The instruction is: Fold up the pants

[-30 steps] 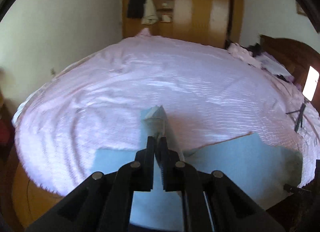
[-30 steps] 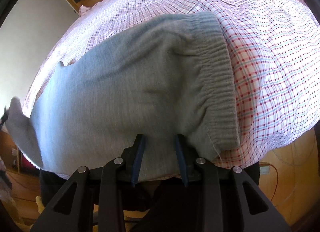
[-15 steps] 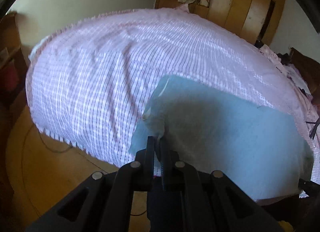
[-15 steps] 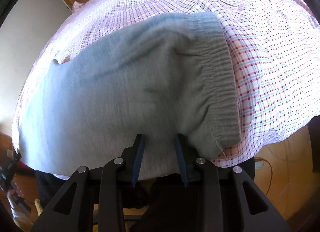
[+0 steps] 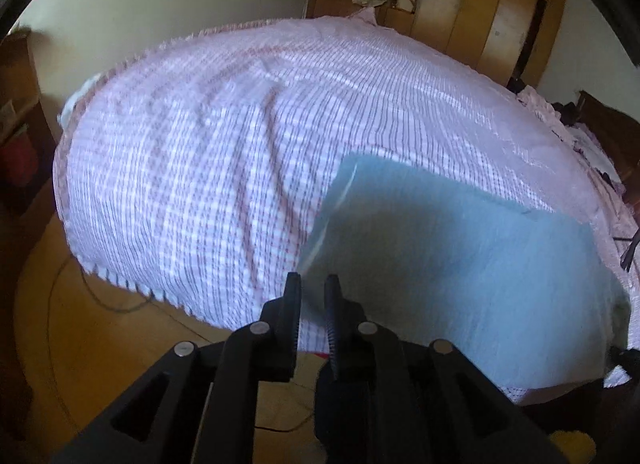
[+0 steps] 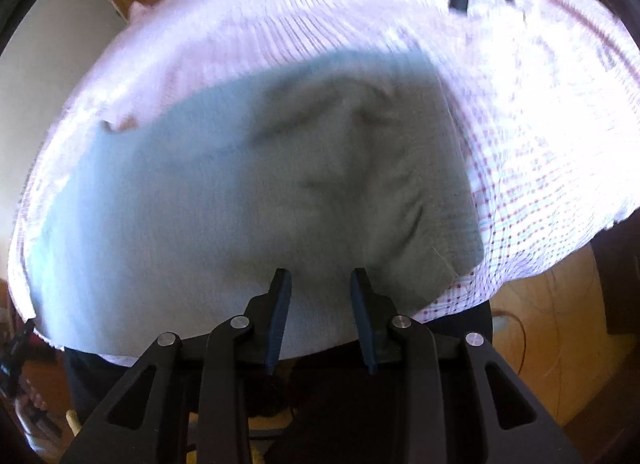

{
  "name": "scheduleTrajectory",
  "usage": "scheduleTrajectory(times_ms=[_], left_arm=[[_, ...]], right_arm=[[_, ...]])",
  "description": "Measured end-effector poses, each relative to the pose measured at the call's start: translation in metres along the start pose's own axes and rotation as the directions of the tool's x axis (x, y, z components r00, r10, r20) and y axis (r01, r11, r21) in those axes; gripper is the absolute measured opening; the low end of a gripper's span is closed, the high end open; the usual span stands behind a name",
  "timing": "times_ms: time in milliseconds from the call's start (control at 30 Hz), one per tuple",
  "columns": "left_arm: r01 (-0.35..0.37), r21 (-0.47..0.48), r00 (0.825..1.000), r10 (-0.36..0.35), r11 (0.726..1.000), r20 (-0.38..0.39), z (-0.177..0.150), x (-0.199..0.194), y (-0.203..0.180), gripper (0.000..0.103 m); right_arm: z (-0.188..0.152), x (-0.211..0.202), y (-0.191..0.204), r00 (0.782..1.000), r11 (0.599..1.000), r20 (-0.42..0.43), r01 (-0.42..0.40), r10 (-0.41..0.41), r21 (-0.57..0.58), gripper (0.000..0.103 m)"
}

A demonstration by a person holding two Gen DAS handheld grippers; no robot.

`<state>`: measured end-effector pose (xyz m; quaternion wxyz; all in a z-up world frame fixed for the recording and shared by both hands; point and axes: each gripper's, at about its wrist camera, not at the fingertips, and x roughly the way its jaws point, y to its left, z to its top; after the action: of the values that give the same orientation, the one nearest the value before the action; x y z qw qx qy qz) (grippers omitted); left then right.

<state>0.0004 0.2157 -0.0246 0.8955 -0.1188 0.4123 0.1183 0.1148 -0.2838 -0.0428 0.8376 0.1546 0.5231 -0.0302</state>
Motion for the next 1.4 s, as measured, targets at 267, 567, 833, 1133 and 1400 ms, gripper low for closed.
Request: scheduleTrajectory(times_ms=[267,567,833,1133,1400], left_arm=[[-0.010,0.091,0.999,0.007,0.996,0.037,0.054,0.014,-0.016,0.033],[0.143,0.133,0.990,-0.143,0.981,-0.012,0.074,0.051,-0.031,0.034],[0.144,0.099,0.989,-0.139,0.985,-0.055,0.085,0.079,-0.032,0.034],[0.144,0.086,0.988,-0.138,0.986,-0.070,0.090,0.097,-0.036,0.033],[0.184,0.023,0.983,-0.185,0.983,0.009,0.078,0.074,-0.038,0.004]], right_arm=[[0.005,0.008,0.059,0.998,0.992,-0.050,-0.040,0.035,-0.116,0.025],[0.004,0.053,0.075,0.992,0.988,-0.128,-0.023,0.003,-0.154,0.025],[0.010,0.067,0.073,0.992,0.988,-0.125,-0.053,0.035,-0.147,0.026],[0.000,0.062,0.063,0.992,0.985,-0.112,-0.067,0.049,-0.162,0.028],[-0.004,0.057,0.058,0.994,0.984,-0.097,-0.068,0.053,-0.167,0.028]])
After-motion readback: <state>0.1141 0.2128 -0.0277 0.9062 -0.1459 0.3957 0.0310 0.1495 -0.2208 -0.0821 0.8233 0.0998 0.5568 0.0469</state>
